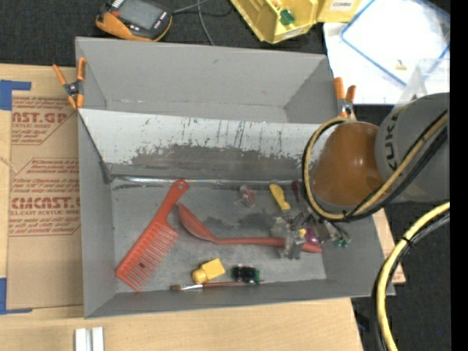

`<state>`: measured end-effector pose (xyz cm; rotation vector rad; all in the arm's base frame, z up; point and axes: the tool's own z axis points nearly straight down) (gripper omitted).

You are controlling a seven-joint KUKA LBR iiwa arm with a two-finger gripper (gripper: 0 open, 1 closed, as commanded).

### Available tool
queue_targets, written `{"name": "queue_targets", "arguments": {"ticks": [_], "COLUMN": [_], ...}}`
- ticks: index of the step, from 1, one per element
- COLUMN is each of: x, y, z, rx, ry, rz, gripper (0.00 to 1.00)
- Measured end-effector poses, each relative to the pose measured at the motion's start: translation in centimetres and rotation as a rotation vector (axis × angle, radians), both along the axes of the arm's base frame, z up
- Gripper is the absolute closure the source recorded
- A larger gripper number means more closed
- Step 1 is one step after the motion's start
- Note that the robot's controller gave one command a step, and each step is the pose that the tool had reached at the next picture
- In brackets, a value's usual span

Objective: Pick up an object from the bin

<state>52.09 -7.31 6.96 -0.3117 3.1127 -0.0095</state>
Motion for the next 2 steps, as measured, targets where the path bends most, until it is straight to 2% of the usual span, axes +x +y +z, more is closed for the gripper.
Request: {"name": "queue_targets", "arguments": {"ticks": [1,2], "x": [-1.0,-0.9], "y": [1.1,1.1], "z": [10.4,13.5], "rx": [0.001,0.000], "ry": [0.000,-0.001], "rz": [0.002,-0.001], "gripper": [1.00,1.00]}}
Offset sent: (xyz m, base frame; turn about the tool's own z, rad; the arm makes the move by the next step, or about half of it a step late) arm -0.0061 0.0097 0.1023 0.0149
